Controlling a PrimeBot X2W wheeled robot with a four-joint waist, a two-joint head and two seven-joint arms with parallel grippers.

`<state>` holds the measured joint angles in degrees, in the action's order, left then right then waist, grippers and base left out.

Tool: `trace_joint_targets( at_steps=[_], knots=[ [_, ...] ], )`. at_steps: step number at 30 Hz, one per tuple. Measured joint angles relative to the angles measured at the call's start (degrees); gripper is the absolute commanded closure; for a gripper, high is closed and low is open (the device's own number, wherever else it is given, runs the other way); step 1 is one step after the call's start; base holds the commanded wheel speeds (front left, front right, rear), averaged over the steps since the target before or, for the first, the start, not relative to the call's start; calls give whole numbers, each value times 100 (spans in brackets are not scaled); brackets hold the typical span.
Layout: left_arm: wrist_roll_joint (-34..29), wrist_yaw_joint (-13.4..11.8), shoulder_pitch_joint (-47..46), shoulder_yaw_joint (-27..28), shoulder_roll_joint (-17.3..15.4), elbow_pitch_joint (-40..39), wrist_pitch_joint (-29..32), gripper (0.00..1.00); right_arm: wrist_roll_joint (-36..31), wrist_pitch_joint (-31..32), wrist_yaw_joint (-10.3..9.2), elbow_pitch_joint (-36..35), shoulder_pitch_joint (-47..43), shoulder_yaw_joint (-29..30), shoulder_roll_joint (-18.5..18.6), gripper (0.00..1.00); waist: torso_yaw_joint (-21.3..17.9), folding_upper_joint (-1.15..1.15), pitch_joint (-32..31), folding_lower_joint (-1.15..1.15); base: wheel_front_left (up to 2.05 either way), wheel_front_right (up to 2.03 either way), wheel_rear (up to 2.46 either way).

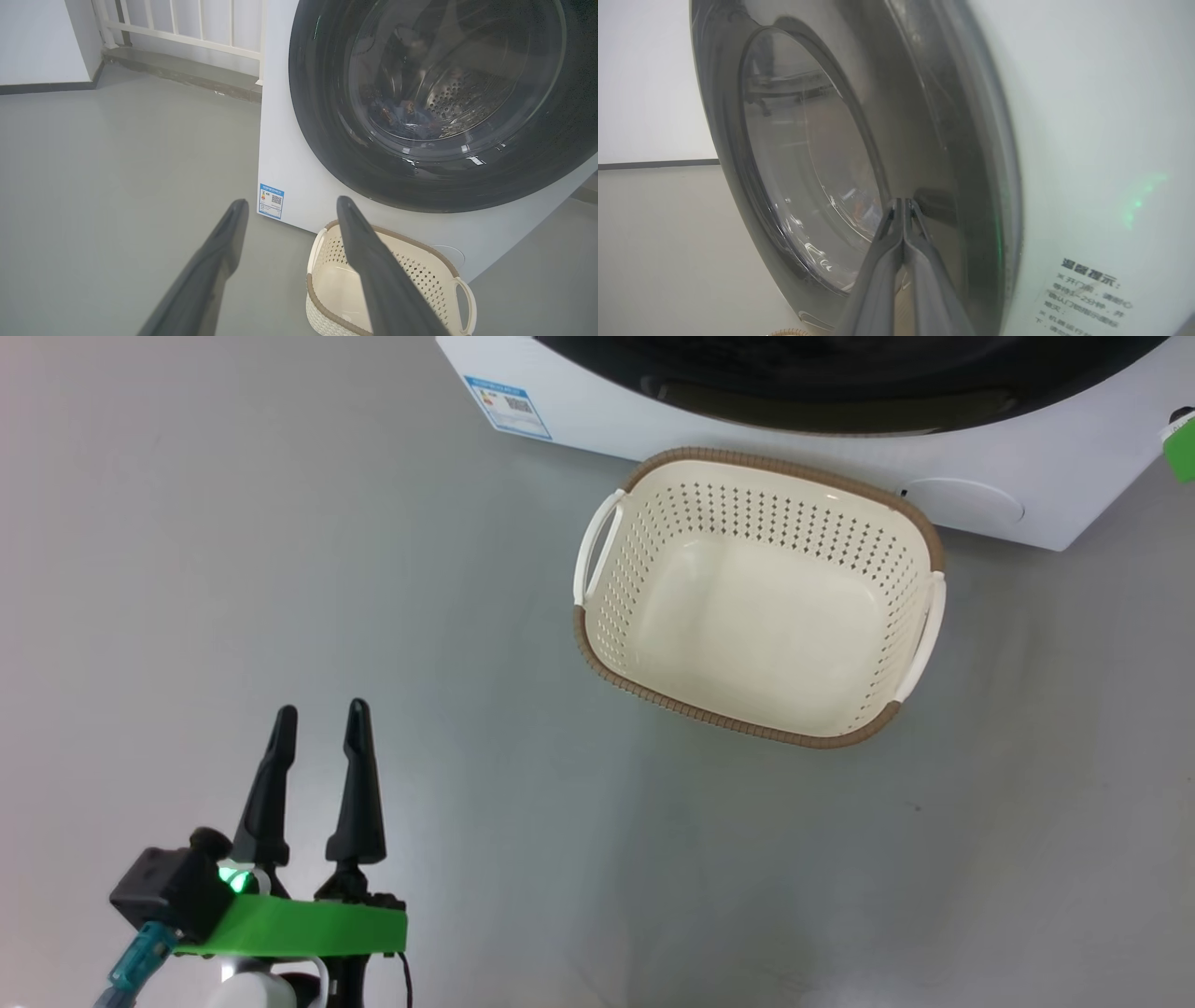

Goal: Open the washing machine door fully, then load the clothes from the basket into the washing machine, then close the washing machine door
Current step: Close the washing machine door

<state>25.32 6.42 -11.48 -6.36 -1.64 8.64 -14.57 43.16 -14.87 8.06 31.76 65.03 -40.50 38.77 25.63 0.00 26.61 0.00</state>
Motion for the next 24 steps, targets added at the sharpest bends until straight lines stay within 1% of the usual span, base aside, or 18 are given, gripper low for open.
trace_joint_targets(
  at_steps=[6, 9, 10, 11, 12, 13, 19, 24],
  knots=[
    [-29, 0, 0, -2, 0, 19, 0, 0, 23, 1, -8, 78, -28, 11, -69, 100, -87, 0, -144, 0, 0, 0, 0],
    [-123, 7, 1, 47, -1, 83, -1, 0, 141, 0, -36, -31, -229, -2, -99, 100, -155, 0, -299, 0, 0, 0, 0],
    [-130, 8, 1, 62, -1, 98, -2, 0, 210, 0, -41, -82, -309, -14, -124, 89, -176, 0, -345, 0, 0, 0, 0],
    [-135, 8, 2, 78, -1, 122, -3, 0, 253, 0, -41, -148, -402, -33, -153, 68, -200, 0, -395, 0, 0, 0, 0],
    [-159, 9, 3, 90, -2, 149, -4, 0, 288, 0, -41, -222, -498, -46, -187, 52, -227, 0, -447, 0, 0, 0, 0],
    [-193, 10, 3, 91, -2, 181, -4, 0, 319, 0, -41, -302, -605, -47, -225, 0, -257, 0, -501, 0, 0, 0, 0],
    [-275, 18, 29, 94, -71, 353, -4, 0, 327, 0, -41, -586, -1346, 84, -402, 0, -479, 0, -902, -1, 0, 0, 0],
    [-275, 62, 149, 75, -226, 517, -4, 0, 208, 0, -41, -712, -2043, 321, -711, 0, -746, 0, -1275, -1, 0, 0, 0]
  ],
)
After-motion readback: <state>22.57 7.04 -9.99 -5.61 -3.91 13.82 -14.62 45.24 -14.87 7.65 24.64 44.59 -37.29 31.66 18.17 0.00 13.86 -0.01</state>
